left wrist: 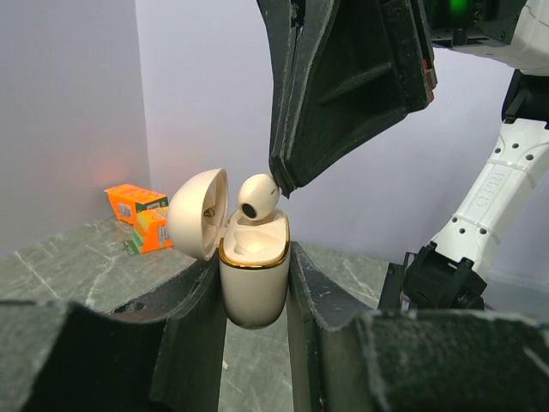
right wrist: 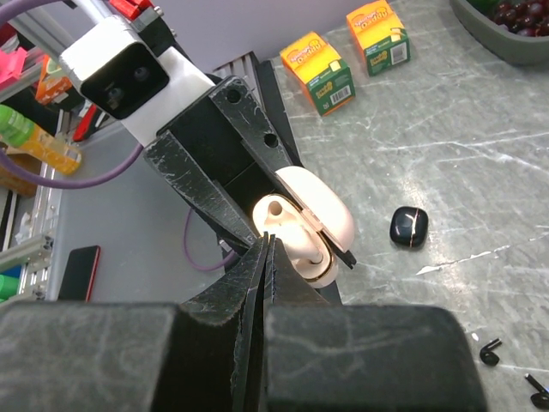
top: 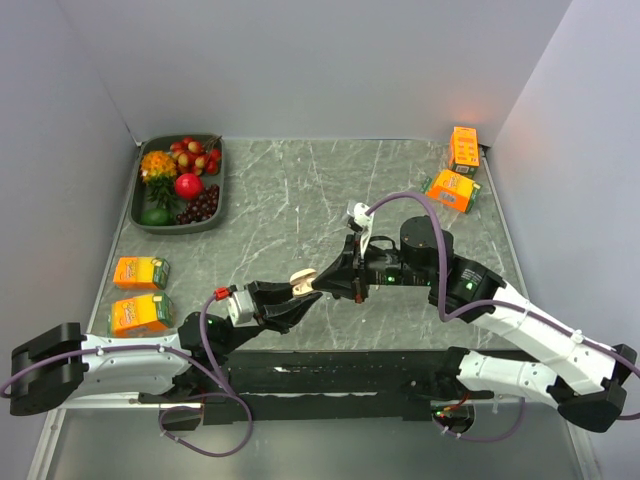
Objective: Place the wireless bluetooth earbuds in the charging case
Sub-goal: Place the earbud in the charging case.
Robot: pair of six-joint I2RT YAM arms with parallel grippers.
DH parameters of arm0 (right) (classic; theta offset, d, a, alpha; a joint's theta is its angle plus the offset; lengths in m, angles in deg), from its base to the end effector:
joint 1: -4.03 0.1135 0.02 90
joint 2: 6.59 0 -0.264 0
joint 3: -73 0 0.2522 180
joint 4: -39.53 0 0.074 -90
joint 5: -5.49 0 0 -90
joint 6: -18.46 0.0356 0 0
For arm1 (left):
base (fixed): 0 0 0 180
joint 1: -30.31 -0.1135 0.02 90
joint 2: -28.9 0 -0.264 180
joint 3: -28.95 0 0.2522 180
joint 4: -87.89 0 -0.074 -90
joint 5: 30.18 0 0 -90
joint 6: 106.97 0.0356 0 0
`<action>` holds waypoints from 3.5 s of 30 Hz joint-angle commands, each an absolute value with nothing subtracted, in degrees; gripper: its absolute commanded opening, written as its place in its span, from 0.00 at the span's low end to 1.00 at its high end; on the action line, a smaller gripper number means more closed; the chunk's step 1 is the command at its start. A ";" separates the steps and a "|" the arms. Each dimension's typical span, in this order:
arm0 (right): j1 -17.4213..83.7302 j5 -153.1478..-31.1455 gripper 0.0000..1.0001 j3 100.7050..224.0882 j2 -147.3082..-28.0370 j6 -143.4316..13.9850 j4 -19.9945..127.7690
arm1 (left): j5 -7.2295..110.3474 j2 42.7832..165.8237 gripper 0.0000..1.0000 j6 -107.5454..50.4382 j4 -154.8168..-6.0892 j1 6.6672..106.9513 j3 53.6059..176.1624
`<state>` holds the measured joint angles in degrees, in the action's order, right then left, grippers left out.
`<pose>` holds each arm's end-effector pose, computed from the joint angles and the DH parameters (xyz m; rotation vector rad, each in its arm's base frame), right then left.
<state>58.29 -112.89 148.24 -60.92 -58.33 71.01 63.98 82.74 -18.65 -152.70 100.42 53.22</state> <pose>0.1061 0.1764 0.3987 -1.0276 1.6200 1.2609 0.0628 -0.1660 0.2586 0.5547 0.9402 -1.0974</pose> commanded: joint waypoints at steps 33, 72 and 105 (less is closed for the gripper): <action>58.96 -108.14 0.00 150.83 -62.40 -58.88 70.17 | 62.63 82.16 0.01 -19.87 -158.42 100.53 54.41; 58.96 -111.40 0.00 151.89 -62.49 -61.17 69.38 | 61.40 81.10 0.01 -19.96 -157.28 100.53 54.40; 58.87 -102.78 0.23 153.47 -58.71 -61.52 72.63 | 61.14 81.02 0.01 -20.31 -157.89 100.62 53.35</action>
<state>58.27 -104.03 149.96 -60.28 -61.91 73.00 62.06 81.54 -19.39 -153.85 100.31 53.22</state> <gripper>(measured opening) 0.224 0.333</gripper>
